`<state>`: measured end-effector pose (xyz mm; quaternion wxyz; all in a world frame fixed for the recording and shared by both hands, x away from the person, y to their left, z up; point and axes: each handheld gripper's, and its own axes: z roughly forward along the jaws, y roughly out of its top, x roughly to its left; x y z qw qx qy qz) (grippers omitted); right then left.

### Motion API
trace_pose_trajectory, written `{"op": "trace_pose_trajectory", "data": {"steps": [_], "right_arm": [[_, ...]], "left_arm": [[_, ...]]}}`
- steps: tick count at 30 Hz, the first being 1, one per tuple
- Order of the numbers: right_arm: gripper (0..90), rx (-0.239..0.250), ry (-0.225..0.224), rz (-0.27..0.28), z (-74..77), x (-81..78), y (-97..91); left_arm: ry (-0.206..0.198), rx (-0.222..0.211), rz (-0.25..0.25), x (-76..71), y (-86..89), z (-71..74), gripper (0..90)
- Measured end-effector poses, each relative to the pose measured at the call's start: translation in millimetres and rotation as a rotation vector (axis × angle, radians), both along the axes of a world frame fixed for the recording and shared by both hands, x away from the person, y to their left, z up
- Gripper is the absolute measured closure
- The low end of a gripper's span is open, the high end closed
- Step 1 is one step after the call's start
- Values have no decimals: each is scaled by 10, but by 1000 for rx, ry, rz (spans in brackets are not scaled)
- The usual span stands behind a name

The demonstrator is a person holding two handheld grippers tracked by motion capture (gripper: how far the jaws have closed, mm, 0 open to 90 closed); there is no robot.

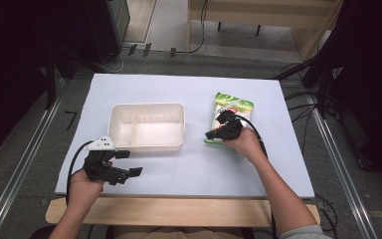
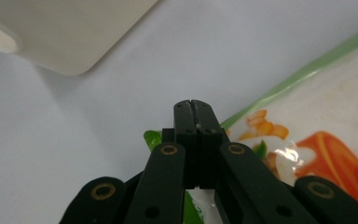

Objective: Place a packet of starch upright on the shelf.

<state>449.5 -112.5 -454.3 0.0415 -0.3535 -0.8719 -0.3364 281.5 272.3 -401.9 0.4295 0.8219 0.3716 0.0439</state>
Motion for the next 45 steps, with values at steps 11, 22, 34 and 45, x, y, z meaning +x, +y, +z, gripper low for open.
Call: {"op": "trace_pose_trajectory", "data": {"steps": [11,22,34,45], "right_arm": [[678,48,-31,-84,191,-30,-130],[487,68,-105,-236,422,45,-558],[409,43,-89,-373,359,274,-926],[343,1,-32,-489,198,594,-1098]], "left_arm": [[-2,2,-6,4,-2,6,170],[3,18,-4,-7,-5,-1,169],[-2,24,8,-70,21,-7,170],[9,41,27,-98,53,-31,169]]}}
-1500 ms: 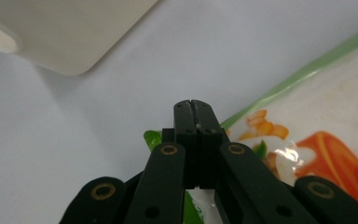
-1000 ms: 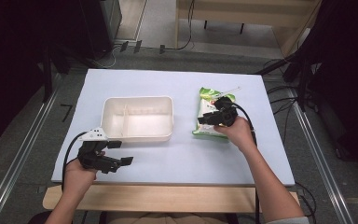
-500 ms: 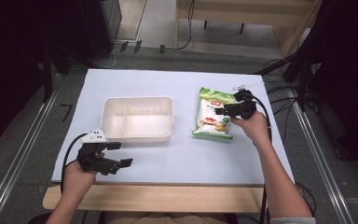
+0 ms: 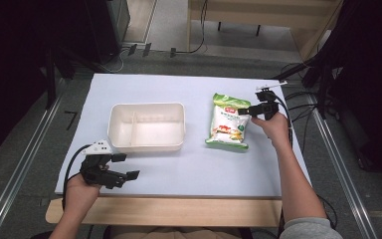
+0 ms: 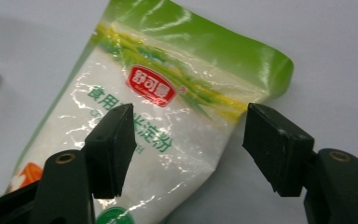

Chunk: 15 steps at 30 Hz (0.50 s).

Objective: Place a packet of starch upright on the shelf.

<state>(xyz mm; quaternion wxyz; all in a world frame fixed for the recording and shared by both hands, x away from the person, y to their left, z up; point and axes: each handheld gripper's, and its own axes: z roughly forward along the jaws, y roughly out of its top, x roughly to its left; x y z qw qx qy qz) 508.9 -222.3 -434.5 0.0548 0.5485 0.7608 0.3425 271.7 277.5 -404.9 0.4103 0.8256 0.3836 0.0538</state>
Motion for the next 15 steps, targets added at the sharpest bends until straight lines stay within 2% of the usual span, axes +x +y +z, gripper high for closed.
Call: {"op": "trace_pose_trajectory", "data": {"steps": [5,8,10,11,15], "right_arm": [[312,6,47,-22,-149,92,8],[317,6,78,-17,-238,142,66],[328,20,79,-12,-258,154,85],[347,54,83,-9,-274,178,127],[398,69,87,1,-294,207,222]], "left_arm": [[0,1,8,-12,8,-4,170],[0,2,10,-12,8,-6,170],[0,1,9,-9,8,-7,169],[1,-4,8,-6,9,-10,169],[1,-4,8,-4,15,-11,169]]}}
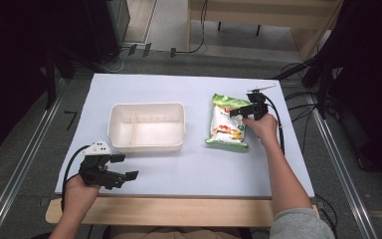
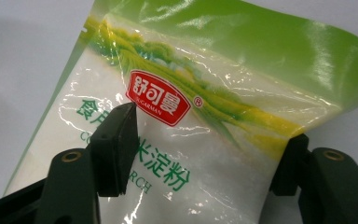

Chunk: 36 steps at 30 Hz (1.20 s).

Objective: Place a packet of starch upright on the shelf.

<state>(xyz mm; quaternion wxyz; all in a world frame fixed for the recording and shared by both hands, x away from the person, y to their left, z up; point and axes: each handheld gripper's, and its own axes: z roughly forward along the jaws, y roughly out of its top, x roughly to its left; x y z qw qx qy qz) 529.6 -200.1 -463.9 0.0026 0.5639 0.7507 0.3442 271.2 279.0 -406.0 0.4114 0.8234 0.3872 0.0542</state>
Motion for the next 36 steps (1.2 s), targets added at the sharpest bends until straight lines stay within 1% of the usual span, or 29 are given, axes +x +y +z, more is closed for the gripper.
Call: {"op": "trace_pose_trajectory", "data": {"steps": [1,2,3,4,5,6,8,9,10,12,13,15,17,18,19,20,21,22,23,24,25,29,30,31,32,33,34,35,36], "right_arm": [[398,0,0,0,0,0,0],[464,13,-1,-2,-13,1,8],[464,13,-1,-2,-13,1,8],[576,27,0,-3,-22,-8,22],[622,41,12,4,-28,-14,31],[648,39,6,5,-33,-24,46],[740,18,-5,15,-15,-38,57],[740,18,-5,15,-15,-38,57],[830,26,-4,31,-3,-56,59],[878,23,-3,33,27,-72,69],[884,21,-5,27,42,-80,83],[889,2,-8,30,75,-95,103],[890,-2,-14,32,89,-99,103],[890,16,-15,22,143,-114,93],[890,16,-15,22,143,-114,93],[891,36,-21,19,215,-135,62],[891,36,-21,19,215,-135,62],[891,49,-33,24,305,-168,36],[891,56,-40,31,351,-188,25],[891,56,-40,31,351,-188,25],[891,59,-59,40,441,-231,22],[892,61,-99,69,591,-306,65],[892,57,-105,74,628,-324,81],[892,57,-105,74,628,-324,81],[893,62,-115,88,697,-359,106],[893,62,-115,88,697,-359,106],[893,66,-124,101,766,-396,127],[893,66,-124,101,766,-396,127],[893,69,-136,113,829,-437,143]], "left_arm": [[0,0,0,0,0,0,170],[0,-1,0,0,0,0,170],[0,-1,0,0,0,0,170],[0,4,3,0,-6,-2,170],[1,3,2,1,-8,-2,169],[1,3,2,1,-8,-2,170],[-2,5,-3,0,-10,4,170],[-2,5,-3,0,-10,4,169],[-1,6,0,-3,-11,6,170],[-1,5,-1,-2,-11,7,170],[0,7,-1,-2,-13,7,170],[4,9,-7,-2,-14,6,170],[6,7,-6,-2,-16,3,169],[9,10,-5,0,-16,0,170],[9,10,-5,0,-16,0,170],[4,3,-2,0,-11,3,169],[4,3,-2,0,-11,3,170],[-2,-3,0,0,-3,14,170],[-6,-8,1,3,-3,13,169],[-6,-8,1,3,-3,13,170],[-4,-3,0,5,-2,16,170],[0,5,-6,15,-20,20,169],[0,1,-8,18,-26,15,170],[0,1,-8,18,-26,15,170],[4,5,-10,25,-30,12,170],[4,5,-10,25,-30,12,170],[4,5,-8,28,-32,17,170],[4,5,-8,28,-32,17,170],[4,6,-13,34,-31,18,170]]}}
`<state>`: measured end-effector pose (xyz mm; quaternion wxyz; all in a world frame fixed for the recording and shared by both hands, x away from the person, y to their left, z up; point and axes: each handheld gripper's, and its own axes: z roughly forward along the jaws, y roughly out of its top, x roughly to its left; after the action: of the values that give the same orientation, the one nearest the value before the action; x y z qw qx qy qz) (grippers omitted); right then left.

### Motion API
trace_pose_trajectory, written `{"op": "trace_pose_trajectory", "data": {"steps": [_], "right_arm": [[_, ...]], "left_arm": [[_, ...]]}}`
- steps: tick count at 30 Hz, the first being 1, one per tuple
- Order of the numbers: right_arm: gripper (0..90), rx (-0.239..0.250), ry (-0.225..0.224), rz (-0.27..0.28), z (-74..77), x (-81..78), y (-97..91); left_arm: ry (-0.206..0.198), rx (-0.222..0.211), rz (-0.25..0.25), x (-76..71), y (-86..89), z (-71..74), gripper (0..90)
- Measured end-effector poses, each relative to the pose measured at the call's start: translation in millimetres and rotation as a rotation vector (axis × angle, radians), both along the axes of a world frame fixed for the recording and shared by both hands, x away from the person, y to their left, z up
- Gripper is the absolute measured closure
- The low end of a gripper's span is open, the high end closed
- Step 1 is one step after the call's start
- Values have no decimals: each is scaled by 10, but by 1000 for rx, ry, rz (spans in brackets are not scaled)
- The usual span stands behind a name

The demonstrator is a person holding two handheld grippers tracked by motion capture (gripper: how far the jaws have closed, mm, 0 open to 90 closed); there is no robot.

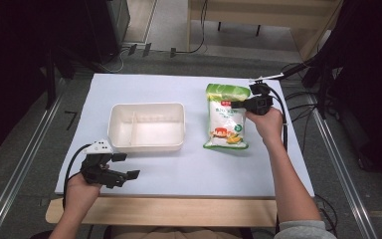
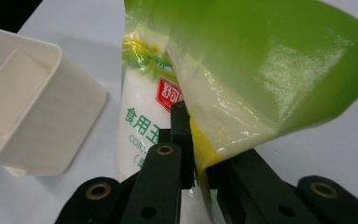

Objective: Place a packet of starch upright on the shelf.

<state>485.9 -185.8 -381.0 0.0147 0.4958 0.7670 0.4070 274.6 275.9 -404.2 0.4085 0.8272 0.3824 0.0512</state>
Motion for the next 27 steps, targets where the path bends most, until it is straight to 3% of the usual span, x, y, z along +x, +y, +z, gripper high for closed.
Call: {"op": "trace_pose_trajectory", "data": {"steps": [11,27], "right_arm": [[894,0,-69,52,314,-236,103],[895,-6,-124,73,523,-419,182]], "left_arm": [[-2,-9,-6,8,-21,2,169],[-2,-13,-15,39,-32,0,169]]}}
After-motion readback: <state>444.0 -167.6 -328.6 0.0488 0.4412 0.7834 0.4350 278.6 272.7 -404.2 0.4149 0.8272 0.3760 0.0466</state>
